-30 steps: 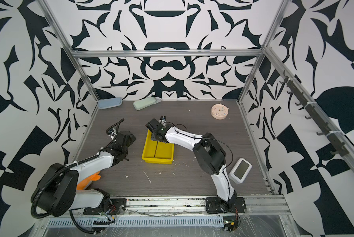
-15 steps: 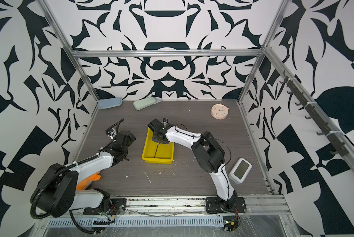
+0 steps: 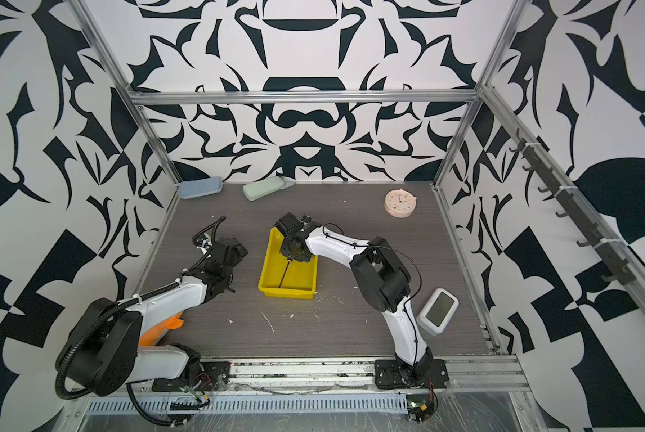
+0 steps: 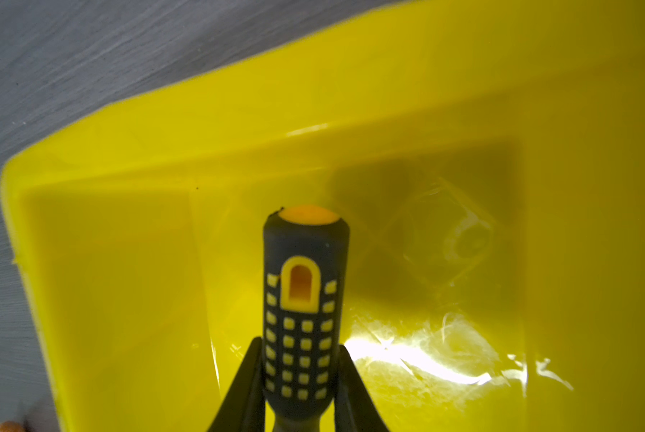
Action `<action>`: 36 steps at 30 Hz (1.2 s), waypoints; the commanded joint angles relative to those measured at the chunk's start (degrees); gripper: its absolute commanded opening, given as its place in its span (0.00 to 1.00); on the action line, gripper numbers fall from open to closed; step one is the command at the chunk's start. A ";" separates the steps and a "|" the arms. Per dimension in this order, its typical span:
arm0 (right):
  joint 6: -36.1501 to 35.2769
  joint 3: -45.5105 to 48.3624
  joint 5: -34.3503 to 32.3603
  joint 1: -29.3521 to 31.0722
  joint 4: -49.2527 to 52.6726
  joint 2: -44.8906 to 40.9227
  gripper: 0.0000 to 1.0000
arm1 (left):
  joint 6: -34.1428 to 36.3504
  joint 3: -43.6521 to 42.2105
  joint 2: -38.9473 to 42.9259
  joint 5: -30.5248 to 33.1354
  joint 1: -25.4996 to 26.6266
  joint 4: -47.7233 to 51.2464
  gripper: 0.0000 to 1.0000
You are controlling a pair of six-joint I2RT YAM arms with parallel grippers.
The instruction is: Put the screwdriver in the bin
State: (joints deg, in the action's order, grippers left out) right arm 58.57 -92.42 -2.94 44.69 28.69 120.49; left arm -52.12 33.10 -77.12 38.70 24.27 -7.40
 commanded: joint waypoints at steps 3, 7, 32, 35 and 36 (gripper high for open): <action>0.07 -1.66 0.42 -0.30 0.96 -0.52 0.19 | -0.64 1.30 -0.88 0.42 -0.14 1.07 0.99; -0.77 -2.72 0.48 -0.35 2.23 -0.52 0.33 | -0.62 1.53 -1.06 0.33 -0.10 1.16 0.99; -30.56 7.48 -7.02 -0.30 -1.32 -23.89 1.00 | -1.74 0.80 -1.22 -1.07 -0.13 0.19 0.99; -31.79 15.25 -7.47 -0.25 -8.26 -27.71 0.99 | -1.76 1.26 -1.88 -1.68 -0.14 0.71 0.99; -31.58 17.48 -11.07 -0.28 -10.16 -29.07 1.00 | -1.76 1.49 -1.89 -1.70 -0.13 0.94 0.99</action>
State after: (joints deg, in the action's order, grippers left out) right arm 31.14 -79.81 -12.80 44.14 26.72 93.06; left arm -52.66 33.43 -78.19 37.26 24.27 -7.44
